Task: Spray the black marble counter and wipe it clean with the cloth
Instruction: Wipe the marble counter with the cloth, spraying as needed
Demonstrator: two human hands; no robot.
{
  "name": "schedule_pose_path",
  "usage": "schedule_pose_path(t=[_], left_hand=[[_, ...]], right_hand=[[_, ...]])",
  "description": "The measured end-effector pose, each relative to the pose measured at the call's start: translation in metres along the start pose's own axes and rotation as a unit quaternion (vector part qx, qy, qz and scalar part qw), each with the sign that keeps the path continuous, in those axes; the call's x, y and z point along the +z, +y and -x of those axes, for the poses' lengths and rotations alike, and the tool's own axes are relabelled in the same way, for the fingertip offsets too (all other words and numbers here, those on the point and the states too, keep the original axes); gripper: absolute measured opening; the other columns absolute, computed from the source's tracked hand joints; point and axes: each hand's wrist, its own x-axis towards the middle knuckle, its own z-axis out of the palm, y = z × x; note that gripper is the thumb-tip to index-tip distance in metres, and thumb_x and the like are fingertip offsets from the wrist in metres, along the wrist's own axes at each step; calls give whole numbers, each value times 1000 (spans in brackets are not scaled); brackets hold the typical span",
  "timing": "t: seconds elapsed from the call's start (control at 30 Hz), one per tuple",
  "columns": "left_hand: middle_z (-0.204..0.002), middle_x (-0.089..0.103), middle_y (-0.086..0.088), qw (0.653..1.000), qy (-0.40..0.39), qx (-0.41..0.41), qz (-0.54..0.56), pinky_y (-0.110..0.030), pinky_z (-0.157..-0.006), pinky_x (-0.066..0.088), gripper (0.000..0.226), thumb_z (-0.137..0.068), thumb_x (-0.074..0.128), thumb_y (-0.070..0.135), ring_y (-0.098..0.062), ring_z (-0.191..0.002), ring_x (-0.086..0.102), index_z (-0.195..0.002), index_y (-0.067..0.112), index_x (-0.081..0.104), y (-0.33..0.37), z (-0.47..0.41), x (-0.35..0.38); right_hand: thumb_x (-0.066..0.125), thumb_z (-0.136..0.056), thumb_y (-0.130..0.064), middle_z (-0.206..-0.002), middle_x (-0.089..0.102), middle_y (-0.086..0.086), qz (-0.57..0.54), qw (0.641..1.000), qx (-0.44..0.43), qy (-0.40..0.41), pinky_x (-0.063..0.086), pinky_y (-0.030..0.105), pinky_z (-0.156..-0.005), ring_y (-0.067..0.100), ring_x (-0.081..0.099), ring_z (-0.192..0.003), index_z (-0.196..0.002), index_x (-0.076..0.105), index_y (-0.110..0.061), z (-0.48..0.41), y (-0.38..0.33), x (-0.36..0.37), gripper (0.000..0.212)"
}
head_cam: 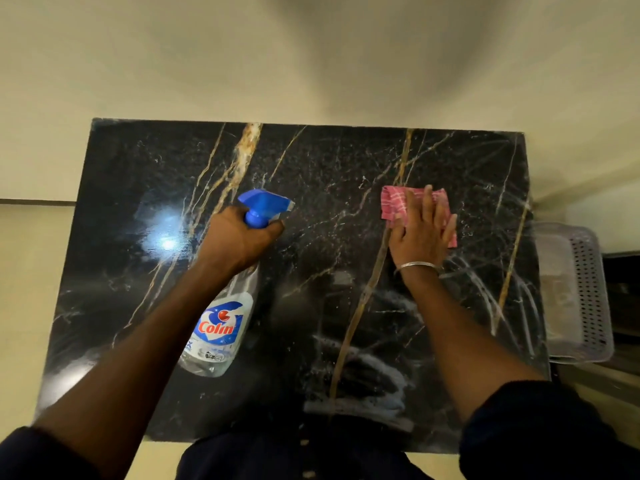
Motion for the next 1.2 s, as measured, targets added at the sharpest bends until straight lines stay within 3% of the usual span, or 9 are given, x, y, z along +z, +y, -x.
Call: schedule_pose_path(t=[0.1, 0.23, 0.37, 0.47, 0.6, 0.73, 0.87, 1.1, 1.2], left_hand=[[-87, 64, 0, 1000, 10, -16, 2, -29, -70, 54, 33, -85, 70, 32, -13, -77, 63, -112, 18, 56, -14, 9, -8], [-85, 64, 0, 1000, 9, -28, 9, -19, -59, 45, 34, -85, 70, 31, -9, -72, 62, -113, 15, 58, -31, 18, -17], [-78, 65, -5, 999, 20, -28, -7, -25, -62, 47, 18, -83, 72, 27, -16, -68, 63, -80, 26, 55, -36, 20, -19], [-77, 64, -2, 1000, 5, -1, -26, -20, -54, 42, 17, -83, 72, 29, -8, -63, 60, -91, 20, 60, -41, 18, -17], [-83, 65, -1, 998, -27, 17, -49, -21, -57, 43, 39, -82, 71, 40, -10, -70, 62, -107, 12, 62, -47, 11, -15], [-86, 66, -2, 998, -31, 34, -43, -23, -59, 46, 44, -81, 71, 42, -12, -72, 63, -111, 12, 61, -52, 9, -16], [-87, 67, -4, 997, -43, 38, -43, -25, -61, 49, 43, -81, 71, 41, -15, -75, 65, -111, 12, 61, -56, 15, -17], [-80, 62, 2, 999, -35, 23, -25, -16, -55, 41, 39, -84, 71, 31, -4, -67, 57, -114, 9, 59, -40, 28, 0], [-77, 62, 1, 999, -24, 23, -24, -19, -52, 40, 32, -84, 71, 31, -5, -64, 57, -109, 14, 60, -23, 30, 16]], right_hand=[[52, -93, -29, -166, 14, 5, -26, 999, 47, -1, 3, 60, -120, 35, 8, -152, -154, 31, -27, 11, -34, 6, 65], [49, -92, -34, -165, 15, 3, -18, 993, -110, -42, 4, 62, -119, 33, 3, -152, -155, 28, -28, 42, -109, 22, 66], [51, -92, -33, -165, 19, 5, 4, 976, -201, -79, 11, 62, -117, 32, 6, -152, -154, 31, -25, 77, -157, 34, 65], [49, -95, -33, -164, 19, 4, 6, 963, -256, -90, 11, 60, -118, 30, 7, -153, -153, 33, -25, 69, -136, 30, 61], [33, -95, -36, -167, 6, 3, 3, 986, -150, -69, 5, 56, -121, 26, -2, -153, -155, 26, -32, 58, -68, 17, 61], [38, -99, -34, -167, 1, 7, -9, 999, -8, -47, 4, 56, -121, 30, -4, -153, -156, 22, -35, 45, -10, 1, 59], [48, -96, -28, -166, 6, 8, -16, 998, 52, -23, 1, 56, -121, 32, -2, -153, -155, 27, -35, 55, -29, 4, 63], [27, -93, -38, -166, 13, 7, 3, 991, -118, -55, 6, 57, -121, 31, 2, -153, -153, 32, -32, 101, -86, 19, 61], [32, -95, -38, -166, 12, 7, 20, 976, -202, -78, 6, 56, -121, 31, 3, -153, -152, 31, -32, 89, -76, 19, 57]])
